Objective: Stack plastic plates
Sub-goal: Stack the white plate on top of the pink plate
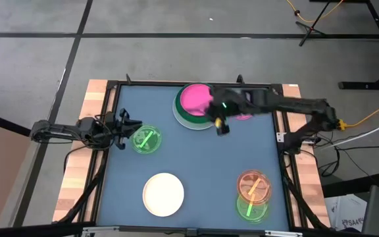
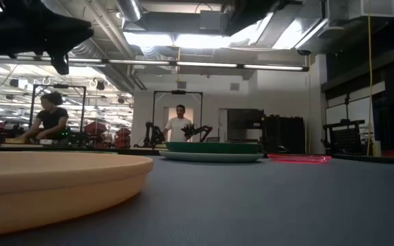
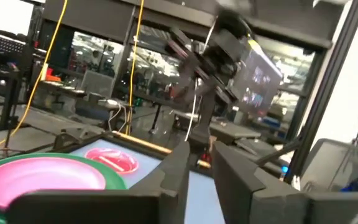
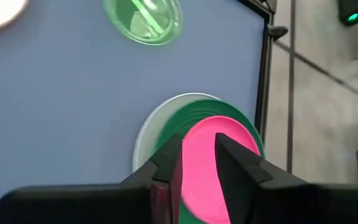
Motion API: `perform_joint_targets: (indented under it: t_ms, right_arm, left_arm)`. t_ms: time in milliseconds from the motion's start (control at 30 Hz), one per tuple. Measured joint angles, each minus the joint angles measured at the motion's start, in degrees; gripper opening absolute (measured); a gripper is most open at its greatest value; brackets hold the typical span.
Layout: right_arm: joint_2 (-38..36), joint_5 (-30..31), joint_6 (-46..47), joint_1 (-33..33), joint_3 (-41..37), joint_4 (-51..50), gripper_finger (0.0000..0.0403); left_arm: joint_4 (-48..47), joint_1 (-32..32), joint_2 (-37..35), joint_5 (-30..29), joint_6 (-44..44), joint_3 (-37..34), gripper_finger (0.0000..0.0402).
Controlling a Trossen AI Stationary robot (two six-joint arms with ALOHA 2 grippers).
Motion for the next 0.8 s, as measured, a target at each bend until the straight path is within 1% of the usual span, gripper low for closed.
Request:
perform_joint_targets:
  t_ms: [167, 267, 400, 500, 633, 733, 800]
  right_arm:
    - [-10.6, 5.0, 7.2, 7.1, -14.8, 7.6, 0.0085]
    - [-16.8, 6.9, 10.6, 10.3, -23.5, 12.8, 0.0085]
    - [-24.5, 7.4, 13.5, 13.0, -32.9, 18.8, 0.0085]
    - [-29.0, 7.5, 14.7, 14.2, -38.4, 22.0, 0.0085]
    - [-33.5, 7.5, 15.1, 15.4, -43.7, 24.6, 0.0085]
    - [-35.6, 7.5, 15.4, 16.3, -46.4, 26.5, 0.0085]
    - [-36.2, 7.5, 15.3, 17.0, -47.3, 27.4, 0.0085]
  left_arm:
    - [7.6, 0.0, 4.4, 0.0, -0.8, 0.0, 0.0118]
    - [12.1, 0.0, 8.3, 0.0, -0.8, 0.6, 0.0142]
    - [12.4, -0.1, 15.0, 0.0, -0.8, 4.5, 0.0156]
    - [12.3, -0.8, 22.3, 0.0, -0.8, 8.9, 0.0156]
    - [6.4, -2.3, 32.1, 0.8, -0.6, 15.7, 0.0156]
    - [-1.7, -4.2, 39.0, 3.4, -1.6, 21.4, 0.0156]
    - [-7.4, -5.6, 43.5, 3.9, -3.6, 25.4, 0.0154]
